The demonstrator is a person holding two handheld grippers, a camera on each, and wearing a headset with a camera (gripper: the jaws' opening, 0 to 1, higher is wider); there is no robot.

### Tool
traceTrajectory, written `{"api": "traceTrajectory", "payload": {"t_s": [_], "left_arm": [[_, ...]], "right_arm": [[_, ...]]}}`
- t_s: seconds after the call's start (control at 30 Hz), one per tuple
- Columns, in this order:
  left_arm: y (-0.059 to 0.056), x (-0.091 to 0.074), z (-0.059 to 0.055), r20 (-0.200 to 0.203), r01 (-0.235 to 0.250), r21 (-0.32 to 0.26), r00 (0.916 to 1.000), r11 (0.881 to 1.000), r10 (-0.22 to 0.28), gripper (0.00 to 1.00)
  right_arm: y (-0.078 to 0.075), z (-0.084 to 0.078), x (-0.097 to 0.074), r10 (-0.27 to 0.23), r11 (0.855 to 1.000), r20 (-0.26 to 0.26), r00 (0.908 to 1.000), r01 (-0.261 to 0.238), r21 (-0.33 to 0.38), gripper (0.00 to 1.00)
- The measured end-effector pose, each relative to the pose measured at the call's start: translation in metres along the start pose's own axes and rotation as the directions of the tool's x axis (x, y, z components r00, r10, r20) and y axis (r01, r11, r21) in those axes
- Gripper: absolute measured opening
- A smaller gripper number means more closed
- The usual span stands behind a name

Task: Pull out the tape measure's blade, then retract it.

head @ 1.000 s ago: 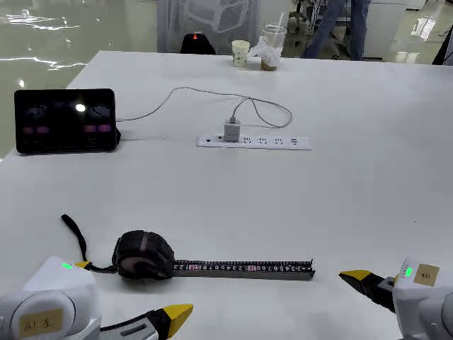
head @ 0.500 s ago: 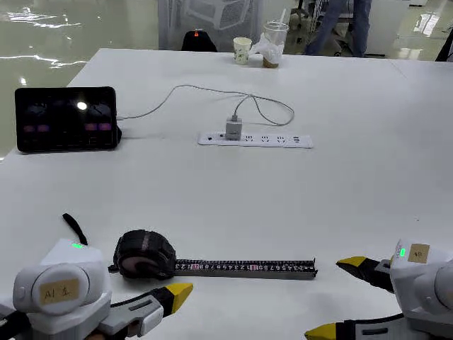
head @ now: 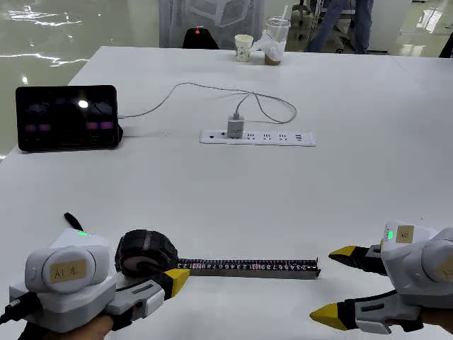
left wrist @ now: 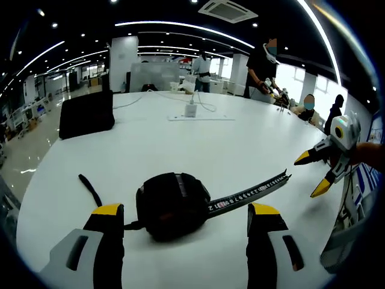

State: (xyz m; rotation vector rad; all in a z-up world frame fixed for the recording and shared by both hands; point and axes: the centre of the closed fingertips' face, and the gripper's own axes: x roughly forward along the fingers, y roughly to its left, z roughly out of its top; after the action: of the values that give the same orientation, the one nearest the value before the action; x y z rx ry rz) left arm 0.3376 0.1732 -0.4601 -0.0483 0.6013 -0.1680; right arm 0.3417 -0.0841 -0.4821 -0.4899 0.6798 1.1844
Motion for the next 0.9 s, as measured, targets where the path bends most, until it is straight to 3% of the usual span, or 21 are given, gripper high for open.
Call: {"api": "traceTrajectory", "payload": {"t_s": [0.37,0.9], "left_arm": [[0.007,0.009,0.002,-0.019,-0.036,-0.019,0.9992,0.999,0.036,0.73],[0.014,0.018,-0.001,-0.046,-0.069,-0.075,0.9968,0.995,0.066,0.64]], "right_arm": [[-0.013,-0.004,0.007,0.029,0.997,-0.036,0.9989,-0.031,-0.066,0.5],[-0.027,-0.013,0.019,0.072,0.98,-0.104,0.9919,-0.09,-0.177,0.35]]}}
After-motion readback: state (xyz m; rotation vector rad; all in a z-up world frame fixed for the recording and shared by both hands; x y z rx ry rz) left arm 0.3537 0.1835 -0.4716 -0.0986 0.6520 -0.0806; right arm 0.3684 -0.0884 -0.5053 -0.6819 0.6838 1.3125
